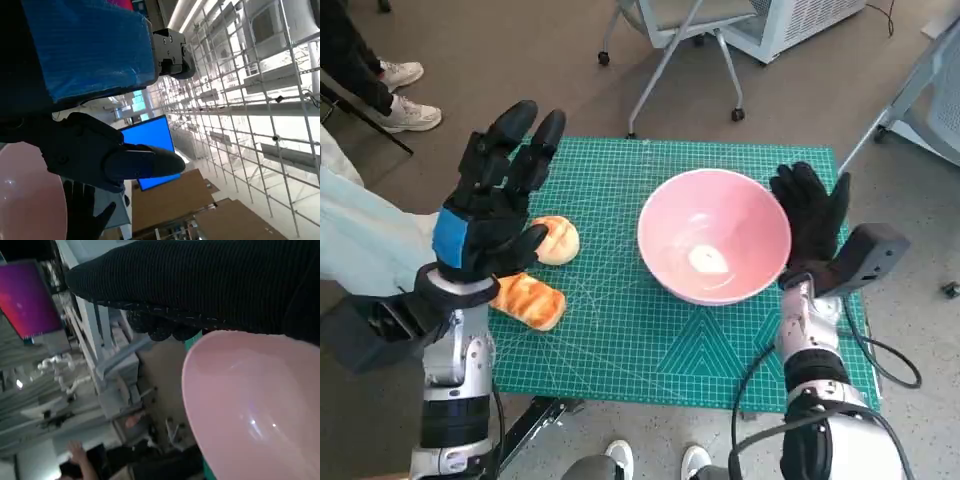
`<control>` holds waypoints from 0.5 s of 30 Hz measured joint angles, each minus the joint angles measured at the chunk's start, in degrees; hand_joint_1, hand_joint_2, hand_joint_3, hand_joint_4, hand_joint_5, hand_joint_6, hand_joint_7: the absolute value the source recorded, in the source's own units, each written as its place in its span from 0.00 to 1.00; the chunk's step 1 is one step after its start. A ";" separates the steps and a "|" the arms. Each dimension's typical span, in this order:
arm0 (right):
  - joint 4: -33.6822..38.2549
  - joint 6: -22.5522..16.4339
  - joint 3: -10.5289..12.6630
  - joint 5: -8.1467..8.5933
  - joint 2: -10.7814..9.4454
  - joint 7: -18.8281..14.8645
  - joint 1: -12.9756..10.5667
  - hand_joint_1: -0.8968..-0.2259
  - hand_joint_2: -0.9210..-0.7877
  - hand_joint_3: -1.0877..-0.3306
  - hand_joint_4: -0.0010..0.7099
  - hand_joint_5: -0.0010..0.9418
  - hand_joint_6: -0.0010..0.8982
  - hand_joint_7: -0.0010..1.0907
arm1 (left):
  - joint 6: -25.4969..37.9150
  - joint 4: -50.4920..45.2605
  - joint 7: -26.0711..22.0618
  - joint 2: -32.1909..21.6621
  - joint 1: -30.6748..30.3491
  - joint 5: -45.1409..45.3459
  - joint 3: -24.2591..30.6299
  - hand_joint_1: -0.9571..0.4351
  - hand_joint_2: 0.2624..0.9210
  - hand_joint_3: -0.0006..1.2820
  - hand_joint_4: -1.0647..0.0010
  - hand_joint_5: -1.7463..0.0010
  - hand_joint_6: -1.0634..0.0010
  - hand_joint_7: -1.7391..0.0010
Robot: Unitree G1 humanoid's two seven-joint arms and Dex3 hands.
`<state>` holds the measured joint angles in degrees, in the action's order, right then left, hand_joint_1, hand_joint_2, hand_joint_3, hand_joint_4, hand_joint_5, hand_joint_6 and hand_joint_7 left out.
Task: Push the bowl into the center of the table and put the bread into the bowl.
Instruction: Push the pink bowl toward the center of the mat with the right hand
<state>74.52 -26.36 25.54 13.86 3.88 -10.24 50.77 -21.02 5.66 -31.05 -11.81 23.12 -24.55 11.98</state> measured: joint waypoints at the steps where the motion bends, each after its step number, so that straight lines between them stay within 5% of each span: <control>1: 0.03 0.11 -0.03 -0.05 -0.20 0.00 0.14 0.48 0.00 0.21 0.18 0.01 0.17 0.26 | 0.01 -0.30 0.21 -0.07 -0.14 -0.01 0.09 0.21 1.00 0.30 0.83 1.00 1.00 0.73; 15: 0.54 2.87 0.06 -0.07 -2.66 -0.27 1.93 0.48 0.00 0.20 0.21 0.01 0.19 0.26 | 0.00 -1.65 1.68 -0.37 -2.11 -0.04 0.88 0.21 1.00 0.29 0.83 1.00 1.00 0.72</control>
<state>75.05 -23.49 25.59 13.79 1.22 -10.52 52.70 -21.02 4.01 -29.37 -12.18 21.01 -24.59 12.86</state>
